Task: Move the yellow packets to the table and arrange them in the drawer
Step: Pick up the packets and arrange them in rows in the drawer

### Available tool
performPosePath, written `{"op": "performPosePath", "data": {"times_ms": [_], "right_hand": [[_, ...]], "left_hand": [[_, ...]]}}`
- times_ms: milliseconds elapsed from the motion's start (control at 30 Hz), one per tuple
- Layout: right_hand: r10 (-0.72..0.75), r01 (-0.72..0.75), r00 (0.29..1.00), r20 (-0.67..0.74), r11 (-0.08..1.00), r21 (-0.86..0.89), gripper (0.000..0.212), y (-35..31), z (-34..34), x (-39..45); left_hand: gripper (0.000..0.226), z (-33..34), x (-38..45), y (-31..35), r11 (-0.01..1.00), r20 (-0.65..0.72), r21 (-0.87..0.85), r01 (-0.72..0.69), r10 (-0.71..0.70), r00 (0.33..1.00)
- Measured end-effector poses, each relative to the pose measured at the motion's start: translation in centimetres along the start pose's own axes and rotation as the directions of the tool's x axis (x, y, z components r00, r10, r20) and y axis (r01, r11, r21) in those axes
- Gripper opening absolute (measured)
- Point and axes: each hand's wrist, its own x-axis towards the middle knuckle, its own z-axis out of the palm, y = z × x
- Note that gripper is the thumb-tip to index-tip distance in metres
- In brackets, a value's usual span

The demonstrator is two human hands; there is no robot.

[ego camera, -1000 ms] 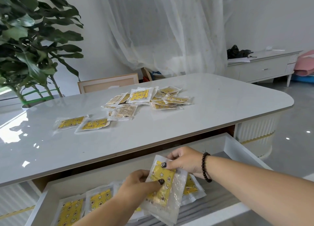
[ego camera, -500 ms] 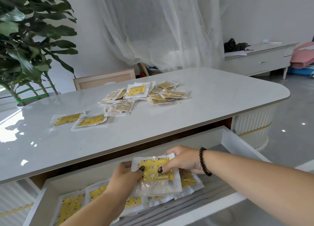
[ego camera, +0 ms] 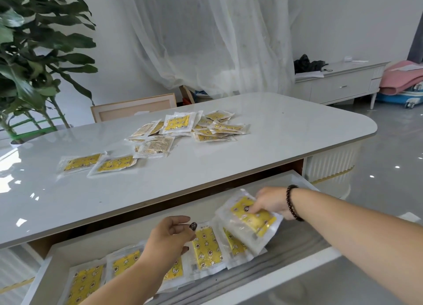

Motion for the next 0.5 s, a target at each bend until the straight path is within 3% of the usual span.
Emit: {"op": "performPosePath", "data": {"times_ms": [100,133,333,500], "right_hand": [[0.122,-0.208,0.959,-0.256,0.917,-0.340,0.052,0.6,-1.7,-0.1],[0.120,-0.243,0.944,-0.308,0.884,-0.400,0.056,0.5,-1.7,-0.3],[0.163,-0.251,0.959,-0.232,0.869,-0.427,0.048,0.8,-0.6,0.6],[0.164,-0.265,0.952,-0.258,0.863,-0.429,0.048,1.5,0.1,1.4]], "left_hand": [[0.018,0.0,0.0,0.1,1.000,-0.003,0.010,0.018,-0.018,1.000],[0.019,0.1,0.0,0.1,1.000,0.001,0.011,0.024,-0.024,1.000],[0.020,0.1,0.0,0.1,0.999,0.013,-0.011,0.049,-0.049,0.999],[0.020,0.2,0.0,0.2,0.998,0.029,-0.034,0.054,-0.053,0.998]]}}
